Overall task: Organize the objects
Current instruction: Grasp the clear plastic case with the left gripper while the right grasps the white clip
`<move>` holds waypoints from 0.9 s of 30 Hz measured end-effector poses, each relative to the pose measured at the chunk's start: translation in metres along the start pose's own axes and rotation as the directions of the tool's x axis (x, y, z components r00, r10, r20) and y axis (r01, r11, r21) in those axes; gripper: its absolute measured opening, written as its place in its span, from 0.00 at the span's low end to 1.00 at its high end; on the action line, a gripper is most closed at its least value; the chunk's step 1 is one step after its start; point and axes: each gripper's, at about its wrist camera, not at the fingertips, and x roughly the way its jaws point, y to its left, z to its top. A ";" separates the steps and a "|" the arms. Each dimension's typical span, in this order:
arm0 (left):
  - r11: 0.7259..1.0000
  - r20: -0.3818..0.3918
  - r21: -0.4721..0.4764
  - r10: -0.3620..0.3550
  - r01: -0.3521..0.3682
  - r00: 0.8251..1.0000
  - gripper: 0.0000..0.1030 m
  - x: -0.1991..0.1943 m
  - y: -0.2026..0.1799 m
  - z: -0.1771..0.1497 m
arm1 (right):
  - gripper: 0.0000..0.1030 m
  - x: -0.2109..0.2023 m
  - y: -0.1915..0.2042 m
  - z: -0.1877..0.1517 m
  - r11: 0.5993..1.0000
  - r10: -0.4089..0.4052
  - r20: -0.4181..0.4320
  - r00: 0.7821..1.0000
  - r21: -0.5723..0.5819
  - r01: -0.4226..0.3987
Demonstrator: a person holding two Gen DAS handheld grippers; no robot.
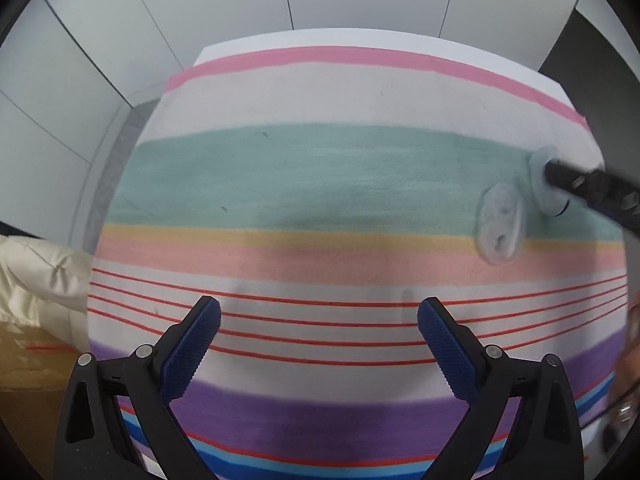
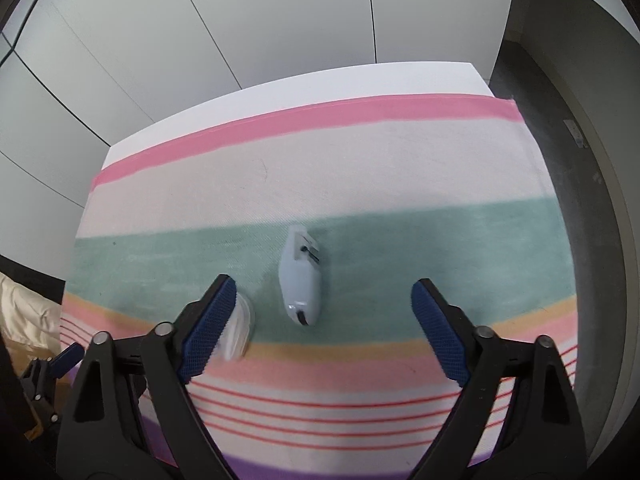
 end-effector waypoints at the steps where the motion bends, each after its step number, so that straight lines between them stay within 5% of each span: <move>1: 1.000 -0.005 -0.006 -0.020 0.020 1.000 0.97 -0.002 -0.003 0.002 | 0.51 0.004 0.002 -0.001 1.000 0.001 -0.007 1.000 -0.007 -0.001; 2: 1.000 -0.003 -0.005 -0.031 0.031 1.000 0.97 -0.004 -0.006 0.002 | 0.21 0.006 0.002 -0.002 1.000 0.004 -0.016 1.000 -0.011 -0.004; 3: 0.999 0.003 0.002 -0.036 0.036 0.999 0.97 -0.007 -0.009 0.003 | 0.15 0.011 0.002 -0.004 1.000 0.022 -0.035 0.999 -0.012 -0.023; 18: 0.986 -0.007 0.165 0.001 0.000 1.000 0.97 0.019 -0.109 0.027 | 0.15 -0.004 -0.048 -0.018 1.000 0.006 -0.016 1.000 0.030 -0.005; 21: 0.985 -0.004 0.166 -0.045 0.045 0.999 0.92 0.025 -0.114 0.030 | 0.15 -0.003 -0.052 -0.021 1.000 -0.006 -0.022 1.000 0.016 0.006; 24: 0.986 0.011 0.147 -0.085 0.082 0.996 0.68 0.018 -0.111 0.033 | 0.15 -0.003 -0.053 -0.025 1.000 -0.009 -0.029 1.000 0.001 0.009; 25: 0.985 0.019 0.151 -0.091 0.087 0.996 0.44 0.014 -0.111 0.033 | 0.15 -0.005 -0.057 -0.027 1.000 -0.012 -0.029 1.000 -0.006 0.011; 27: 0.983 0.024 0.178 -0.056 0.051 0.998 0.38 0.010 -0.115 0.034 | 0.15 -0.007 -0.055 -0.027 1.000 -0.019 -0.029 0.999 -0.018 0.018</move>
